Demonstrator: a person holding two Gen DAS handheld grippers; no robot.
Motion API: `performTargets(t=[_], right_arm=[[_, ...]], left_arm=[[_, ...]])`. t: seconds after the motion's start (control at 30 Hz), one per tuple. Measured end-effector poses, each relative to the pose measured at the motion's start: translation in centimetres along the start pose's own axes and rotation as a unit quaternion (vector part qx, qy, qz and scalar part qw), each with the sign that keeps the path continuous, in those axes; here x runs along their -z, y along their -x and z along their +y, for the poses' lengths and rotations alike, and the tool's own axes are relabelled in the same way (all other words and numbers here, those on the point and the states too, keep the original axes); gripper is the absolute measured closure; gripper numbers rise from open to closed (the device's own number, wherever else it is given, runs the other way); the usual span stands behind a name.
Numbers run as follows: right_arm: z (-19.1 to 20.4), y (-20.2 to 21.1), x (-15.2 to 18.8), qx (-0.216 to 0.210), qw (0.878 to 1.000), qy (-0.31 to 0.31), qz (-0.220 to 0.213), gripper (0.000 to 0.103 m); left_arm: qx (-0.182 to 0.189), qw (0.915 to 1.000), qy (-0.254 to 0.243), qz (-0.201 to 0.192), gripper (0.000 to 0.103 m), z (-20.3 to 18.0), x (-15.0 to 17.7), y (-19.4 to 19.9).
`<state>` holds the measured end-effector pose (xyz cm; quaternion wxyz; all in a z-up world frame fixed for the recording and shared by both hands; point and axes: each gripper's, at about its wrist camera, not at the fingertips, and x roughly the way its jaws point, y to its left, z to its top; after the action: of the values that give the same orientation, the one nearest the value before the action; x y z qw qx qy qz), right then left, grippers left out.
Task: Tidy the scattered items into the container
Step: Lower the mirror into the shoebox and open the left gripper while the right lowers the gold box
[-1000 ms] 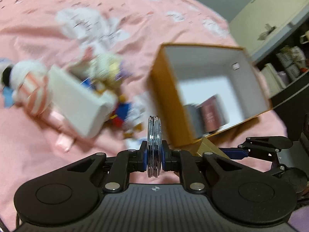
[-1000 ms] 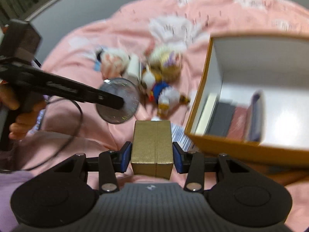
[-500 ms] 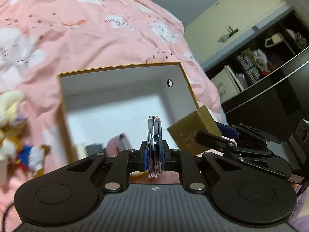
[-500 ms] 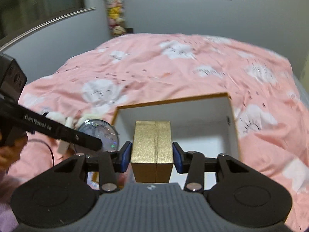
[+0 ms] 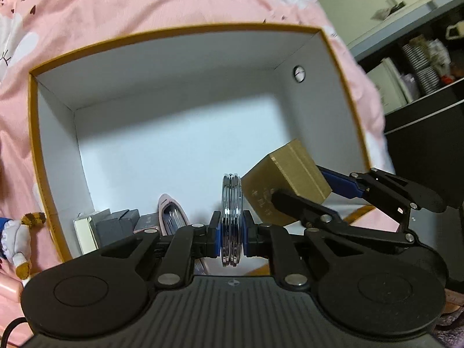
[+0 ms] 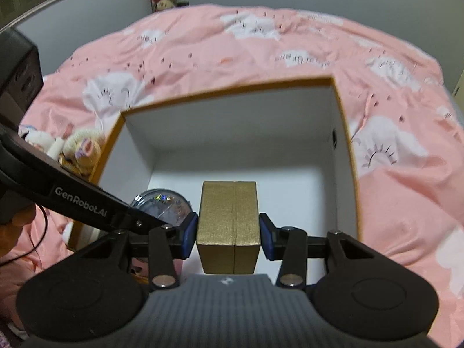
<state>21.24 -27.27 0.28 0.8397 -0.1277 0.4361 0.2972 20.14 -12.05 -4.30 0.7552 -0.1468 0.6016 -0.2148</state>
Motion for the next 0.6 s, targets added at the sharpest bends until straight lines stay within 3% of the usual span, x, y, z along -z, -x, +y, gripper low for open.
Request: performTargets(t=[0.1, 0.3, 0.43, 0.6], right_arm=[[-0.5, -1.0, 0.2, -0.005, 1.000, -0.001, 0.013, 0.056], [-1.7, -2.2, 0.3, -0.019, 0.999, -0.018, 0.036, 0.056], [-2.1, -2.5, 0.4, -0.028, 0.998, -0.019, 0.050, 0.056], [-2.4, -2.9, 0.9, -0.042, 0.997, -0.038, 0.048, 0.056]], left_arm=[[-0.023, 0.9995, 0.006, 0.020, 0.088, 0.2, -0.4, -1.1], [-0.033, 0.9982, 0.025, 0.043, 0.088, 0.1, -0.7, -1.7], [-0.037, 0.9954, 0.040, 0.079, 0.089, 0.3, -0.4, -3.0], [-0.039, 0.9955, 0.051, 0.070, 0.088, 1.0, 0.5, -2.7]])
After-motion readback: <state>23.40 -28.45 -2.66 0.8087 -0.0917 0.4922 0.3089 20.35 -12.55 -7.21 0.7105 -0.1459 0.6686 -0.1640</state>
